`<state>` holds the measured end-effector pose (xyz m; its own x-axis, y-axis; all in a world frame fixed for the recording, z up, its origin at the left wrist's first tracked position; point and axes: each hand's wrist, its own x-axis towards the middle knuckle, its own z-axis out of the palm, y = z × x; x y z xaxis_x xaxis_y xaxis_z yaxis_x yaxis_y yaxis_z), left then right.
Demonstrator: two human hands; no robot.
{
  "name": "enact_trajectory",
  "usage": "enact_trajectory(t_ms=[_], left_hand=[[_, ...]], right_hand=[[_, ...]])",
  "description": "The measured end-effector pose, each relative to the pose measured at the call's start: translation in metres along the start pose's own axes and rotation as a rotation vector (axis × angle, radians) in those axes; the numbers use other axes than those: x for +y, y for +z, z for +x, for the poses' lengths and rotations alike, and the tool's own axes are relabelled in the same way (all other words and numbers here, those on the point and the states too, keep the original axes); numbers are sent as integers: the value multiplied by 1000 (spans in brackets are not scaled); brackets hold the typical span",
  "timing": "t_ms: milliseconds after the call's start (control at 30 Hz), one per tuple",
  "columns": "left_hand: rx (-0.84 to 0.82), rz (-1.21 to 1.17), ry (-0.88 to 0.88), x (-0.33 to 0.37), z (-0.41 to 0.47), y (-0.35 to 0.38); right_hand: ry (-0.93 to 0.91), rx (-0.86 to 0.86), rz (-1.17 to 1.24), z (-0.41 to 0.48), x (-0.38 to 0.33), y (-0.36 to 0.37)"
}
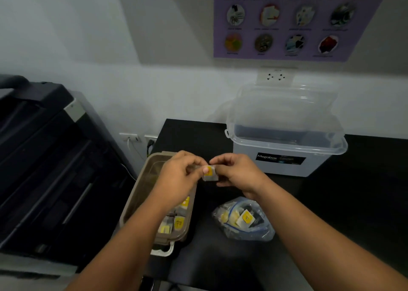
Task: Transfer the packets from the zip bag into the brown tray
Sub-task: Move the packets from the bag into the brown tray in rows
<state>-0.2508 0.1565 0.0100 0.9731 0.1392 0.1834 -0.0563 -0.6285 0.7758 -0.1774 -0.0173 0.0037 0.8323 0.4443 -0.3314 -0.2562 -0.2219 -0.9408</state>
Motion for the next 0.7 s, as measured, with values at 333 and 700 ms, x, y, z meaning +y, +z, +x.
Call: enact_trajectory(t_ms=[333, 700], left_hand=[[-100, -25, -208, -28, -11, -69], [27, 108, -299, -98, -27, -103]], right_hand=[[-226, -175, -402, 13, -29, 67], [258, -365, -548, 53, 1, 155]])
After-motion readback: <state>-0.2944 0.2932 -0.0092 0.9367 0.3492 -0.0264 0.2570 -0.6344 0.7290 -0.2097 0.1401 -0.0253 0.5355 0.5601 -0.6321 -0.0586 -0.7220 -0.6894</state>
